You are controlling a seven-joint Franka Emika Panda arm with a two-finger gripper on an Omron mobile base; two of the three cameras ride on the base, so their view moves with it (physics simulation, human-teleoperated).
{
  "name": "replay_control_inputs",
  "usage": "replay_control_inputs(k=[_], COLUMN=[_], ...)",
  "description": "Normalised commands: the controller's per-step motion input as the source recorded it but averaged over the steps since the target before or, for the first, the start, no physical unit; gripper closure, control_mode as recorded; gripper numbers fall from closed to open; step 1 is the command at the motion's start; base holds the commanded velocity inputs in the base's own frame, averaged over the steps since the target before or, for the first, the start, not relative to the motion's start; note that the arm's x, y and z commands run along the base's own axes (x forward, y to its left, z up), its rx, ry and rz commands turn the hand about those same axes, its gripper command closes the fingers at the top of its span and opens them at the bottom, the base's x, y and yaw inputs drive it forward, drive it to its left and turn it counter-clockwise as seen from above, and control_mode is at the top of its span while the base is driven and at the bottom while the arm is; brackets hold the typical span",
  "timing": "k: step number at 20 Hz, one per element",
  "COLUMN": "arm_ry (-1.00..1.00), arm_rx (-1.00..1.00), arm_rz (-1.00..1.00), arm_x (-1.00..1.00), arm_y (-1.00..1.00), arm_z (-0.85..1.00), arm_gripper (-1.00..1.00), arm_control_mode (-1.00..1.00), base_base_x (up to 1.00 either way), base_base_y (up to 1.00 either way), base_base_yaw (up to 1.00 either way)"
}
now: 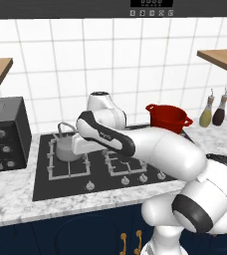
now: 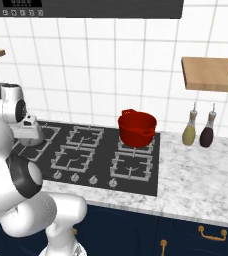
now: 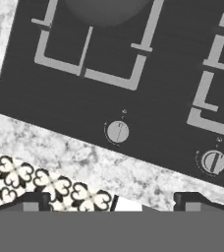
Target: Pick the kettle from the counter and place it on a stove burner. Then turn the burner on.
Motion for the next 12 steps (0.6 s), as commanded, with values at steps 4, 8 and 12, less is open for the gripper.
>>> replay_control_inputs(k=[4, 8, 12], arm_ry=[0.01, 0.02, 0.05], arm_rx=[-0.02, -0.01, -0.02], arm_rz=[-0.12, -0.11, -0.10], arm_x=[0.00, 0.00, -0.02], arm_y=[0.00, 0.00, 0.00], arm_z=[-0.16, -0.17, -0.20], arm_gripper=[-1.00, -1.00, -1.00], arm_control_mode=[-1.00, -1.00, -1.00], base_base_x=[0.00, 0.00, 0.00], base_base_y=[0.00, 0.00, 0.00], base_base_yaw=[0.00, 0.00, 0.00])
